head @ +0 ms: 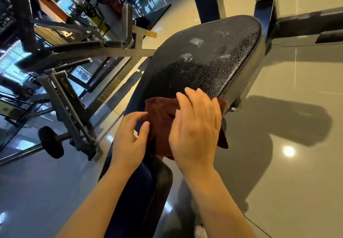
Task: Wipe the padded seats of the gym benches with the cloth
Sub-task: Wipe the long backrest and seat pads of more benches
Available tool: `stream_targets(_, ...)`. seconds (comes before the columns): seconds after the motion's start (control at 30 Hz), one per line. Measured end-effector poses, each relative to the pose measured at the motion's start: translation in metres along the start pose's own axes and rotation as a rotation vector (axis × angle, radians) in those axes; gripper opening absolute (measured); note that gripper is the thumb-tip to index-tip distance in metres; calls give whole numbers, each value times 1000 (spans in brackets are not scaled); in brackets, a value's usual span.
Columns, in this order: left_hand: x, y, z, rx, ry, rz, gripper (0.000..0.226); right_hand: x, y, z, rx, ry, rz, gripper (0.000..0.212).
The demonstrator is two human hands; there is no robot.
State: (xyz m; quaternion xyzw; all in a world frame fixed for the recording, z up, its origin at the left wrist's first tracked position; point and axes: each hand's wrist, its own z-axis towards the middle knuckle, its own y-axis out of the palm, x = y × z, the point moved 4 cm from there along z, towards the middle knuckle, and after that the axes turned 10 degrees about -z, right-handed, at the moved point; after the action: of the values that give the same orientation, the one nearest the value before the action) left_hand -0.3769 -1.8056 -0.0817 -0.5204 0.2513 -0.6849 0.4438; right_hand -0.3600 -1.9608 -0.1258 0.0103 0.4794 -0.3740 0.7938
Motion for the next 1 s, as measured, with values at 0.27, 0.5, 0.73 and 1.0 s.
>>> stream_targets(0.27, -6, 10, -25, -389, -27, 41, 37, 22, 15, -78, -152, 185, 208, 52)
stream_targets(0.5, -5, 2, -28, -321, -3, 2, 27, 4, 14, -87, -246, 429, 324, 65)
stream_targets(0.73, 9, 23, -5, -336, 41, 116, 46, 30, 22, -36, -247, 413, 347, 70)
stream_targets(1.0, 26, 45, 18, -350, -88, 37, 54, 59, 13, -17, -138, 407, 454, 54)
